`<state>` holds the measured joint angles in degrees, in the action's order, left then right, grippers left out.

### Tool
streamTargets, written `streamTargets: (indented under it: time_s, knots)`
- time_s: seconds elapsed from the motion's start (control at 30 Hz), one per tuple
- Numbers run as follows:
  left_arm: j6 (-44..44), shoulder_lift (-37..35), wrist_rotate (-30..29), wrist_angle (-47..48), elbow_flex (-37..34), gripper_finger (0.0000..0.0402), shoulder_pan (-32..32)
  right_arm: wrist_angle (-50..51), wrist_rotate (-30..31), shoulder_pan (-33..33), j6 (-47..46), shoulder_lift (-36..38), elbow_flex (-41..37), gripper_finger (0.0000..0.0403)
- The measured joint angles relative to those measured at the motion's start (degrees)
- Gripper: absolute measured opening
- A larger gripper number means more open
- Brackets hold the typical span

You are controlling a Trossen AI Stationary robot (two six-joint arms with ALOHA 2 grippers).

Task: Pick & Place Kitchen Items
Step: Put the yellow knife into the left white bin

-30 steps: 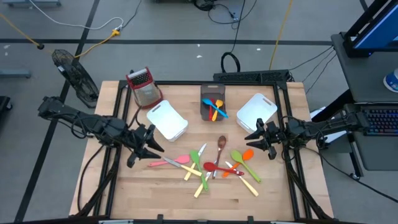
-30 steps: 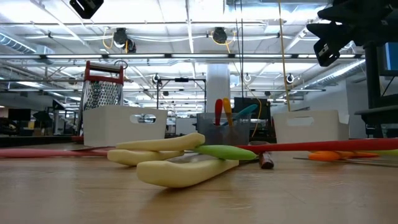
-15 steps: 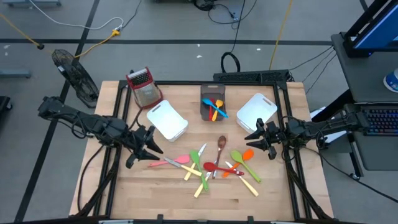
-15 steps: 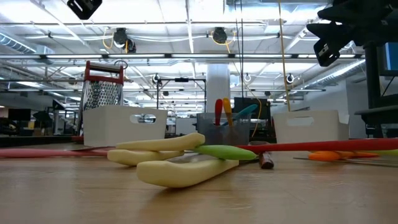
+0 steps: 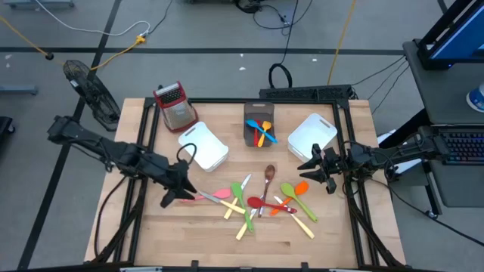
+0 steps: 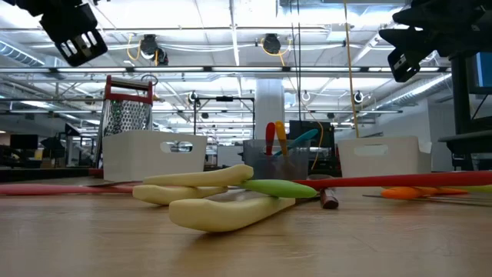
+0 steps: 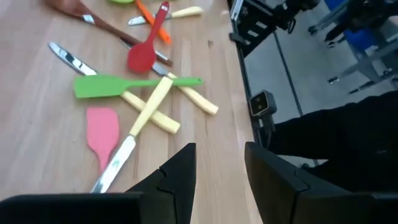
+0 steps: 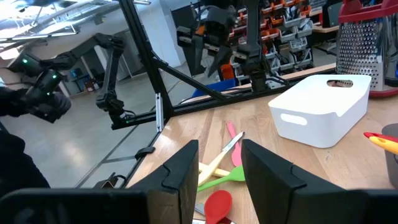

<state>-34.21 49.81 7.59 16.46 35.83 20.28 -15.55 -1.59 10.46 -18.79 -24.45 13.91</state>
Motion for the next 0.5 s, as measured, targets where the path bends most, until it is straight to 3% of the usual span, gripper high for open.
streamTargets:
  time_s: [0.5]
  knots:
    - [0.00, 10.76, -0.02, 0.10, -0.02, 0.0141, 1.39, 0.00, -0.01, 0.00, 0.00, 0.00, 0.00, 0.0114]
